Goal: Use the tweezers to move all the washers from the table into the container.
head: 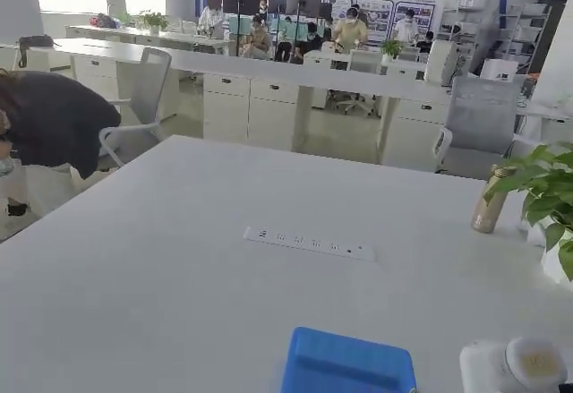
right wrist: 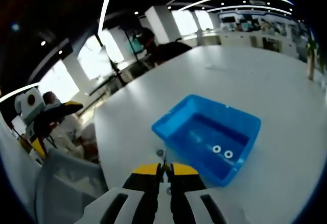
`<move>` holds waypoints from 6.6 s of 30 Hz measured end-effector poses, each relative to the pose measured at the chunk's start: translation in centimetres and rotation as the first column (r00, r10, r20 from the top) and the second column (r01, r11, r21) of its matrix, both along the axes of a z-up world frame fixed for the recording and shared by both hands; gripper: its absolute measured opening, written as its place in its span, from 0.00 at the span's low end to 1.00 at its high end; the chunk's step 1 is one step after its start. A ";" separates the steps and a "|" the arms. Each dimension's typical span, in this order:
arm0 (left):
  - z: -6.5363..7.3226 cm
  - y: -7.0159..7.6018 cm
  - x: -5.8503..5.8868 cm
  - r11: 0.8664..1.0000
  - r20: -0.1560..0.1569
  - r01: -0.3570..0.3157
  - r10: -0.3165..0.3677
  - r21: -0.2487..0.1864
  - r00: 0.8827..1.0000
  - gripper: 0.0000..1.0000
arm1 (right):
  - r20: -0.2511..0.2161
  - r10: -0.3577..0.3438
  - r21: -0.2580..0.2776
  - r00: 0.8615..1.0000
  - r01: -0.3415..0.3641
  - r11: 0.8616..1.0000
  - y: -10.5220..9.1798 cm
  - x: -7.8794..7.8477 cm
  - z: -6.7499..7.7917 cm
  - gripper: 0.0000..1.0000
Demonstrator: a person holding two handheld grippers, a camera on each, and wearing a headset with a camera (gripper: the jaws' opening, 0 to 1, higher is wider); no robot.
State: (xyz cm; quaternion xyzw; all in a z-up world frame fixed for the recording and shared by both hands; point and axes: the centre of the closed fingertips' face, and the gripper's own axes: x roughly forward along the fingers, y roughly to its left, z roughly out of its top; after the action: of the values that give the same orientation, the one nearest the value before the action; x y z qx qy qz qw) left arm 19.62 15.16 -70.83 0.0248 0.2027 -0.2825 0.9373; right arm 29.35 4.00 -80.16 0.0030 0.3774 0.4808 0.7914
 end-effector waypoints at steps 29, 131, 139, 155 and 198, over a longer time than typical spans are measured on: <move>0.0 0.1 -0.3 1.000 -0.004 -0.002 0.002 0.010 1.000 0.82 | -0.030 0.047 -0.086 0.998 -0.049 0.995 0.0 -1.4 -2.1 0.04; 0.0 0.4 -0.3 1.000 0.000 0.007 -0.007 0.020 1.000 0.79 | 0.185 0.085 -0.029 0.979 -0.081 0.996 1.7 1.5 3.8 0.03; -0.1 0.8 -0.4 1.000 -0.003 -0.001 0.001 0.022 1.000 0.79 | 0.174 0.041 0.017 0.984 -0.045 0.999 2.3 4.1 4.7 0.03; -0.1 1.5 -0.3 1.000 -0.003 -0.017 0.017 0.026 1.000 0.78 | 0.073 -0.087 0.005 0.994 0.087 0.996 1.9 9.2 1.5 0.03; -0.1 2.1 -0.3 0.999 0.000 -0.034 0.034 0.034 0.999 0.77 | 0.077 -0.054 -0.124 0.996 0.063 0.990 1.7 9.7 -1.6 0.04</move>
State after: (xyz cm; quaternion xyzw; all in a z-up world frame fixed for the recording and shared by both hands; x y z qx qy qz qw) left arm 19.33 17.28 -70.93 0.0373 0.2081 -0.2631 0.9413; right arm 39.08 5.70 -81.78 -0.0538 0.3774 0.4322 0.8172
